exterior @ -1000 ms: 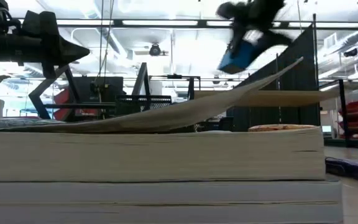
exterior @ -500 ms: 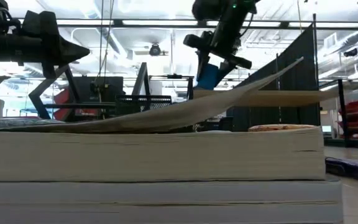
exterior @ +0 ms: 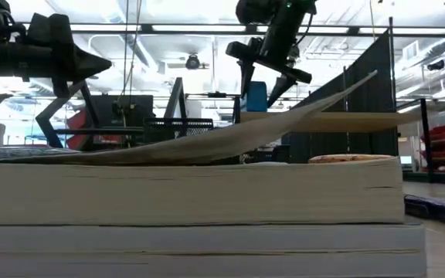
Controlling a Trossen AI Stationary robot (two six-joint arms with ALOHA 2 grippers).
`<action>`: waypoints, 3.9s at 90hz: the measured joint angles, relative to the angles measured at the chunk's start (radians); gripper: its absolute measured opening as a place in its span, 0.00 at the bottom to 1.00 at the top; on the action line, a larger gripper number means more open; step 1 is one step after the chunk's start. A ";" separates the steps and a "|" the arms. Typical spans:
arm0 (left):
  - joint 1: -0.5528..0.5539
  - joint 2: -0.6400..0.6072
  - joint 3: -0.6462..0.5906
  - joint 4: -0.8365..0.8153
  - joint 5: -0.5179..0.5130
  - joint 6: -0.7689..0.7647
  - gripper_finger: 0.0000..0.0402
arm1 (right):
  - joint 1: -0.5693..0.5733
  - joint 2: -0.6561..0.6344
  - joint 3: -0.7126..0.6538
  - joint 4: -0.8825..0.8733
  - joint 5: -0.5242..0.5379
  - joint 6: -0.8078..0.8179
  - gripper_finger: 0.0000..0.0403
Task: Stock shelves
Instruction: Put the blue tape dispenser on the shelf, then put the yellow scented candle on the shelf
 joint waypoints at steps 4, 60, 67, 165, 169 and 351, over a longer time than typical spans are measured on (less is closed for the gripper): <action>0.000 0.000 0.000 0.000 0.000 0.000 0.00 | 0.001 0.000 0.000 0.018 0.000 -0.011 0.78; 0.000 0.000 0.000 0.001 0.000 0.000 0.00 | 0.191 -0.196 0.000 -0.021 0.098 -0.283 0.78; 0.000 0.000 0.000 0.001 0.000 0.000 0.00 | 0.291 -0.196 0.000 -0.075 0.118 -0.304 0.78; 0.000 0.000 0.000 0.002 0.000 0.000 0.00 | 0.830 -0.143 -0.590 0.615 0.080 -0.439 0.94; 0.000 0.000 0.000 0.001 0.000 0.000 0.00 | 0.834 -0.123 -0.589 0.646 0.073 -0.471 0.94; 0.000 0.000 0.000 -0.001 0.000 0.000 0.00 | -0.308 -0.665 -0.357 -0.437 0.139 -0.278 0.64</action>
